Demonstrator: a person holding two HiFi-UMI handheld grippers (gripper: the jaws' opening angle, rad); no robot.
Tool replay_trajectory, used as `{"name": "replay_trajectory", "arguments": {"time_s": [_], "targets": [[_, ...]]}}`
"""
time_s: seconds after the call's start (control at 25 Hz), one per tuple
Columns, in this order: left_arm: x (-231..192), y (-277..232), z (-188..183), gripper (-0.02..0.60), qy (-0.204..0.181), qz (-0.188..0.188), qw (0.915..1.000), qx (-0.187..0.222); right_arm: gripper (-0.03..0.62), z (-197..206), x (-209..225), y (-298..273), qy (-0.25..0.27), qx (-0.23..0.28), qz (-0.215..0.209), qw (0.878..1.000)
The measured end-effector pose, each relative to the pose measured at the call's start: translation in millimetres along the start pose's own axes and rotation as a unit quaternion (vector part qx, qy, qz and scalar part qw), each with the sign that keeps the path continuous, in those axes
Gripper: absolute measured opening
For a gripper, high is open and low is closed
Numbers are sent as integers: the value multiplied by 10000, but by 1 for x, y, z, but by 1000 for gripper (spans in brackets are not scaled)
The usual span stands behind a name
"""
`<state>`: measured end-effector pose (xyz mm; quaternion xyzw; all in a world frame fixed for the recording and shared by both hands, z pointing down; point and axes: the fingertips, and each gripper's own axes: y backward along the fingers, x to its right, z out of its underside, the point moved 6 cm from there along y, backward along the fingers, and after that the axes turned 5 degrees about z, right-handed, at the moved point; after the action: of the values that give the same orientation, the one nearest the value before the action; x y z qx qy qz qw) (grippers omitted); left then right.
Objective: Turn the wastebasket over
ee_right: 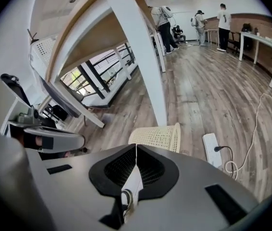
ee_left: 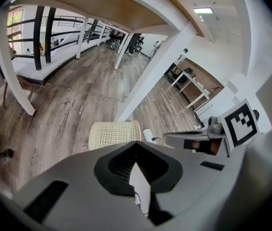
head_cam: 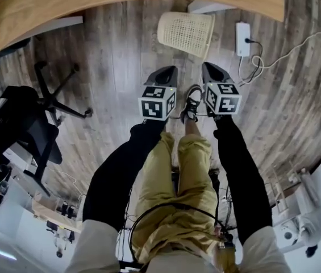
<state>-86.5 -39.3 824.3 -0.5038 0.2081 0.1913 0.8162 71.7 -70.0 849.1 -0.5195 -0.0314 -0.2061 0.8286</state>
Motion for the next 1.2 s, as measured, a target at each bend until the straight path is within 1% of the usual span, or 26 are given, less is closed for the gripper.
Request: {"name": "replay_trajectory", "arguments": {"time_s": [0.12,0.28,0.44,0.64,0.8,0.88,1.0,1.04,1.2], "targets": [[-8,-17,8,2,81,-43,9999,-79,21,9,11,-19,-19,-148,152,9998],[-17,-41,22,2,209,-106,9993,-302,21,19,27,-42,-47,-335,296,9990],[-22,-62,29,2,303,-56,9983,-487,23,26,43,-65,-29,-438,387,9983],[-22,-86,28,2,251,2,9980,-579,25,33,67,-92,-42,-581,608,9965],[-24,-105,28,2,366,41,9976,-579,29,35,81,-109,-91,-608,644,9960],[-25,-109,26,2,425,65,9976,-542,45,34,84,-116,-97,-596,598,9964],[-27,-111,25,2,481,48,9976,-502,127,35,91,-129,-183,-660,514,9963],[-27,-110,26,2,487,46,9976,-497,143,35,93,-134,-218,-662,501,9963],[-29,-110,32,2,480,83,9976,-501,149,37,99,-152,-356,-675,392,9963]]}}
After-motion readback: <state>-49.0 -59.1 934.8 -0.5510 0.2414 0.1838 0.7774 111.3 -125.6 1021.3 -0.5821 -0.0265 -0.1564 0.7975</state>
